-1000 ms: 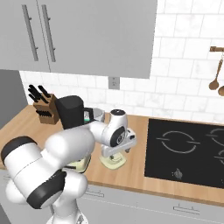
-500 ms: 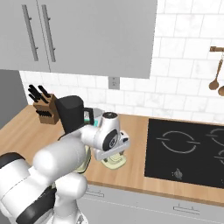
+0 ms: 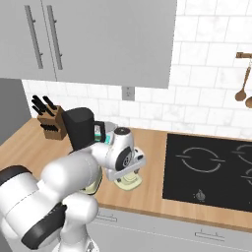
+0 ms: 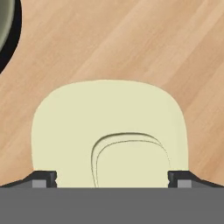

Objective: Close the lid blender by securely placing the lid on top.

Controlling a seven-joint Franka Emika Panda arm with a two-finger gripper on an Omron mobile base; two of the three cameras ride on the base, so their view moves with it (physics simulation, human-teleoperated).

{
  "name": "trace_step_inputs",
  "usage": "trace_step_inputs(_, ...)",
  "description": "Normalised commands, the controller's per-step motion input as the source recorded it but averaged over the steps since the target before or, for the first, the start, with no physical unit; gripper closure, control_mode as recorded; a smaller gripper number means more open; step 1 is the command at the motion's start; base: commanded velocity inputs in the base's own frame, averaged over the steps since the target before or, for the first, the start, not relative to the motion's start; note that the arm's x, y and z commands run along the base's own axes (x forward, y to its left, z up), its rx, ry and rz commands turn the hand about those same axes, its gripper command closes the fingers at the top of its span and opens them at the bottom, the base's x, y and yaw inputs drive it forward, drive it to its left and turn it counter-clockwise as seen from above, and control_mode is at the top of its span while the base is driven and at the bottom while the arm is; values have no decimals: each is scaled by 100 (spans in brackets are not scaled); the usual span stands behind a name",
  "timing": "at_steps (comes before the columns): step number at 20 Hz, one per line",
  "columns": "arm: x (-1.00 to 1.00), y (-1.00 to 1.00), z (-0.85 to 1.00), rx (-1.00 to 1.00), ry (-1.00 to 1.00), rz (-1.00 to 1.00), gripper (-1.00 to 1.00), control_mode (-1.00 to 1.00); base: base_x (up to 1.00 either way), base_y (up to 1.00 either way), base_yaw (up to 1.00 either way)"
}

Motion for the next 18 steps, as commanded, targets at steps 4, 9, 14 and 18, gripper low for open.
trace_step_inputs(4,0,0,-26,0,1,4,-100,-100,0,0,0)
trace_step_inputs(9,0,0,-36,0,3,5,-100,-100,0,0,0)
trace_step_inputs(14,-7,0,-48,-1,1,8,100,-100,0,0,0)
trace_step_inputs(18,-3,0,-1,0,0,2,100,-100,0,0,0)
